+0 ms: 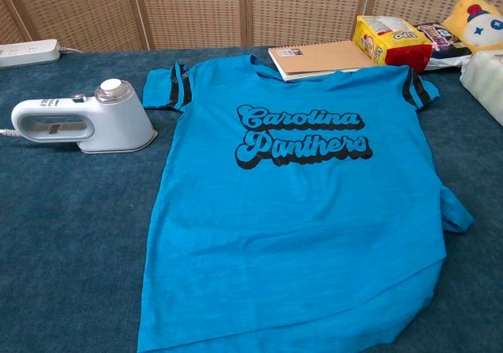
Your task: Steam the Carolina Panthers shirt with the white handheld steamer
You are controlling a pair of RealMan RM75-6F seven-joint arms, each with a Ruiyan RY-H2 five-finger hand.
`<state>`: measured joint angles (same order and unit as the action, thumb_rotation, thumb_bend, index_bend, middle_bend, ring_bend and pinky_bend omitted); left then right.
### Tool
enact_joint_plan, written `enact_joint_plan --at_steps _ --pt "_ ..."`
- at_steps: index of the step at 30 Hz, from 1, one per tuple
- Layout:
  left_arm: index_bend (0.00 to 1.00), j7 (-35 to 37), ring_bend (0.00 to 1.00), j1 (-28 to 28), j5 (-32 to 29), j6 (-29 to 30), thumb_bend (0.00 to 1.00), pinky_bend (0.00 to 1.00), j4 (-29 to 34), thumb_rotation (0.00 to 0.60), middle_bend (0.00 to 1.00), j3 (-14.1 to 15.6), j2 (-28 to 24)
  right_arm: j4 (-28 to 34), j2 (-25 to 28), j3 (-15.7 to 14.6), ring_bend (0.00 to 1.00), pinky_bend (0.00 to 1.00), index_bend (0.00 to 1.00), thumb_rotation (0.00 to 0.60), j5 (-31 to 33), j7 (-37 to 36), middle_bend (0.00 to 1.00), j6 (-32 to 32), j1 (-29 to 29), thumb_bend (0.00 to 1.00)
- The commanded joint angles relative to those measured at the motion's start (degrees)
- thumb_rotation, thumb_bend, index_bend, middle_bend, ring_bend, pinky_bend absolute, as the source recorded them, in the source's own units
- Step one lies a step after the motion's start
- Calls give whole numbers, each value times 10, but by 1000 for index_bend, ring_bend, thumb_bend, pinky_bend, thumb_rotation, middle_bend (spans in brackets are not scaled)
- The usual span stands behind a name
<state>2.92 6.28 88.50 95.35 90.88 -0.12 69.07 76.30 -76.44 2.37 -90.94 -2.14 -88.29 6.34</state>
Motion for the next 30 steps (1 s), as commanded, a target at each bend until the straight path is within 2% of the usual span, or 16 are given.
enact_joint_plan --at_steps 1,25,30 --pt "7 0 16 0 -1 -2 239 188 -1 599 83 0 1 -1 -1 -1 497 524 489 600 0 0 522 2 0 389" --pt "7 -5 25 -12 -5 -19 239 187 -1 599 83 -5 -3 -1 0 1 496 525 488 600 1 2 522 7 3 389" --pt "7 -9 28 -20 -5 -33 239 188 2 600 82 -5 -2 7 6 -5 493 526 489 600 -6 -1 522 21 10 334"
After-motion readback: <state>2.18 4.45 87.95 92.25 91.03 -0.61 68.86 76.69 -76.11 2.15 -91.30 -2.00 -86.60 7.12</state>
